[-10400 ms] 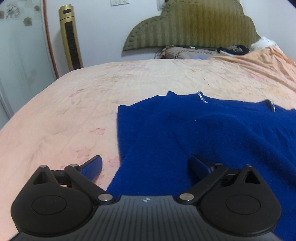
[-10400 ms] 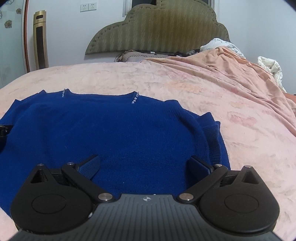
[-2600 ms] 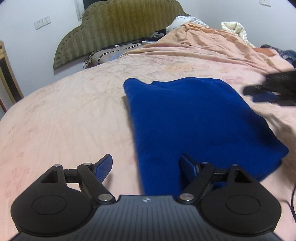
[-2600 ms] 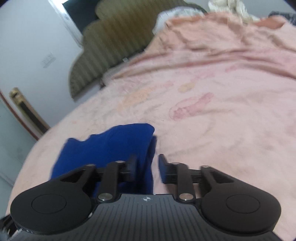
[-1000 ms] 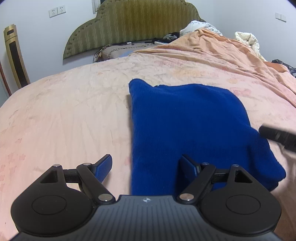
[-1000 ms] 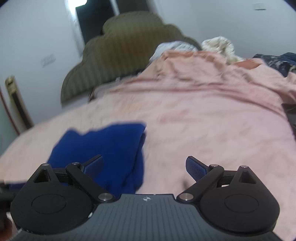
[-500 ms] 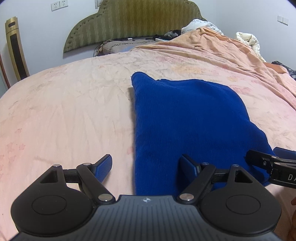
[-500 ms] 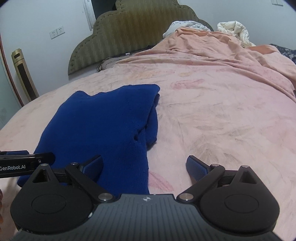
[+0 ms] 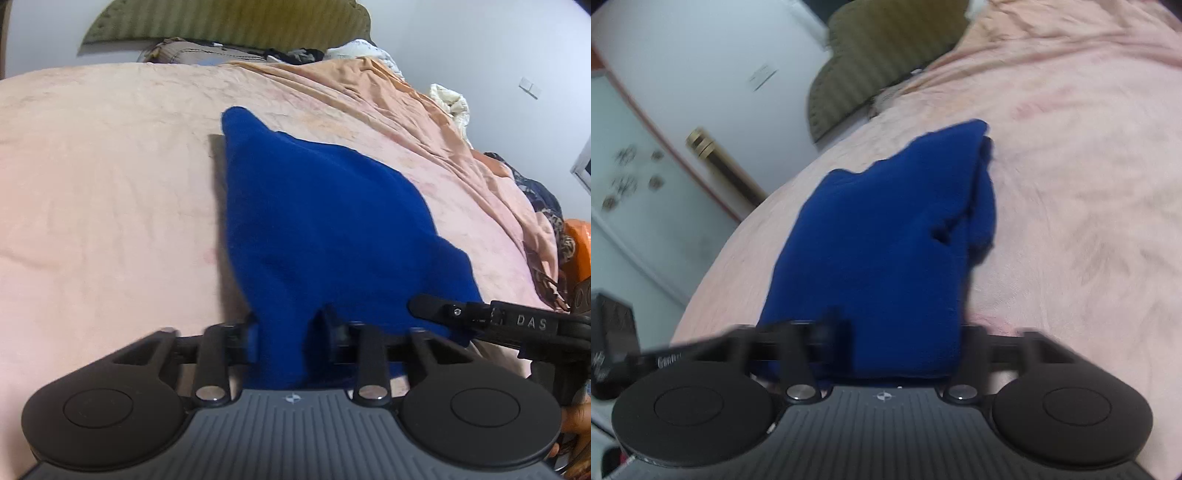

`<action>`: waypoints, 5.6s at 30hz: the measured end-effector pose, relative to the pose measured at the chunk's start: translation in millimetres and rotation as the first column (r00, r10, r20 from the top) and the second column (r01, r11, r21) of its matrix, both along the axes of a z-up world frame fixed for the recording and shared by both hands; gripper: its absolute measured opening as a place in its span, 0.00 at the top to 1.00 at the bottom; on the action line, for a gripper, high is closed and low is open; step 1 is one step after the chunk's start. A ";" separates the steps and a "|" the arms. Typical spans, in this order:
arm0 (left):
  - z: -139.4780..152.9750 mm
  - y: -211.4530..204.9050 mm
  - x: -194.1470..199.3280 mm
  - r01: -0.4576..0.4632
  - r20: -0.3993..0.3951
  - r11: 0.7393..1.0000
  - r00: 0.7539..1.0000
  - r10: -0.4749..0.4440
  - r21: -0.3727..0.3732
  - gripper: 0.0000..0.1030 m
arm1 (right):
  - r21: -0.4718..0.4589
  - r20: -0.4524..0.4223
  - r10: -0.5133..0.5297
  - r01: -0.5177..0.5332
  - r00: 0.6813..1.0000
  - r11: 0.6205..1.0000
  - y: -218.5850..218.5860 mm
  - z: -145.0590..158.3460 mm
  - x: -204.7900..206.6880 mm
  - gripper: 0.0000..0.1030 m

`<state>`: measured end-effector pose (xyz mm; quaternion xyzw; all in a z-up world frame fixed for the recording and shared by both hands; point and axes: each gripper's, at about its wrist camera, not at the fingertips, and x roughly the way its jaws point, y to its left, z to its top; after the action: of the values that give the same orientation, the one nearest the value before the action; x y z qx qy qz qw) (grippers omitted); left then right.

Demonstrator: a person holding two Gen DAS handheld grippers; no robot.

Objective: Fold small clothes

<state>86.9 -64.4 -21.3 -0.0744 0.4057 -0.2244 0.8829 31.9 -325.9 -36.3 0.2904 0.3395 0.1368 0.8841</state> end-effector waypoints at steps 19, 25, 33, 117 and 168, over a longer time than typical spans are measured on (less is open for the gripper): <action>16.5 -11.5 -63.2 -0.149 0.229 0.957 0.969 0.091 0.251 0.30 | -0.500 0.179 -0.140 0.212 0.974 0.840 60.2 42.3 -58.2 0.21; 15.7 -6.9 -74.2 -0.194 0.234 0.944 0.963 0.132 0.267 0.25 | -0.545 0.089 -0.189 0.206 0.978 0.812 67.0 25.0 -60.3 0.17; 8.3 -7.7 -84.5 -0.219 0.213 0.919 0.965 0.155 0.326 0.24 | -0.525 0.112 -0.177 0.209 0.978 0.825 77.0 35.2 -78.7 0.06; 5.4 12.9 -106.2 -0.304 0.196 0.887 0.949 0.248 0.347 0.18 | -0.542 0.038 -0.117 0.119 0.992 0.832 92.0 24.7 -107.9 0.00; 6.8 11.3 -107.2 -0.302 0.208 0.880 0.949 0.239 0.367 0.18 | -0.519 0.048 -0.124 0.131 0.991 0.844 81.1 29.2 -110.8 0.00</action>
<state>-20.3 -53.1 -14.4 0.0669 0.3574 -0.0175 0.9314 -78.9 -244.9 -7.0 0.0611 0.3381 -0.0175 0.9390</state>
